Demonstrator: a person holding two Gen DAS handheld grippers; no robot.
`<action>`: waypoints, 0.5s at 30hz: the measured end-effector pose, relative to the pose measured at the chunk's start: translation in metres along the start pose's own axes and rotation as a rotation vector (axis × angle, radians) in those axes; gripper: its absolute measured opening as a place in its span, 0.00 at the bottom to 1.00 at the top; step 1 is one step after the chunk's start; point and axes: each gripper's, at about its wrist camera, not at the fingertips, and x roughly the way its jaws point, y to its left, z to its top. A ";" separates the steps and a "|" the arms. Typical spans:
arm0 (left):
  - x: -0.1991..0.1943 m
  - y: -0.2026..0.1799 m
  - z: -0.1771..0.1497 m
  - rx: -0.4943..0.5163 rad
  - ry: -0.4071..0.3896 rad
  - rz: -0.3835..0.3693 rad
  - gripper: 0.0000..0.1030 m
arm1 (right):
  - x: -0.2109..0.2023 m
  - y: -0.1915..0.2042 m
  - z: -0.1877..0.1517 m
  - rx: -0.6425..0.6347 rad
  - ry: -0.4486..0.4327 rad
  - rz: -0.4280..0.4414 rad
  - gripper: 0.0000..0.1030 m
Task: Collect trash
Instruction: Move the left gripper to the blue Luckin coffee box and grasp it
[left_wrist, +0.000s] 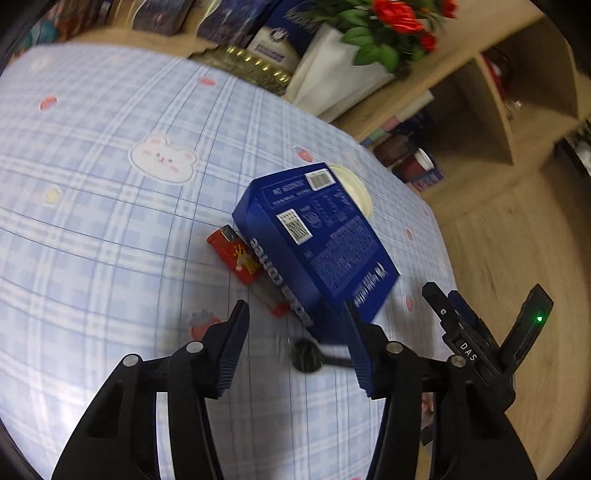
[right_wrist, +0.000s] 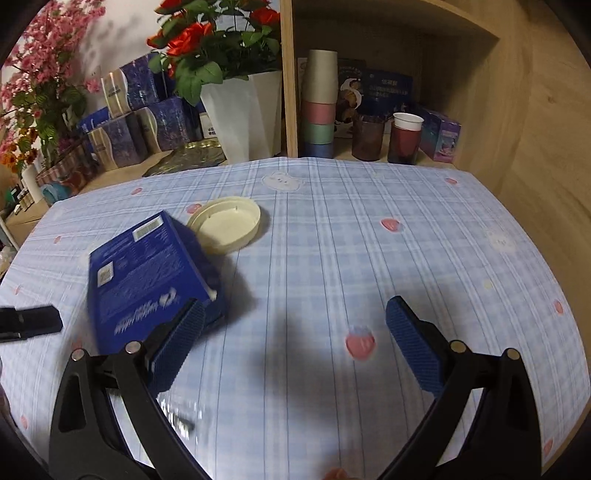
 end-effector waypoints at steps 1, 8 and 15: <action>0.002 0.003 0.002 -0.017 0.001 -0.004 0.47 | 0.005 0.001 0.003 0.002 0.006 0.006 0.94; 0.016 0.015 0.017 -0.105 0.000 -0.042 0.47 | 0.034 0.020 0.008 -0.055 0.093 -0.010 0.94; 0.027 0.009 0.027 -0.121 0.006 -0.078 0.47 | 0.037 0.009 0.002 0.018 0.103 0.028 0.94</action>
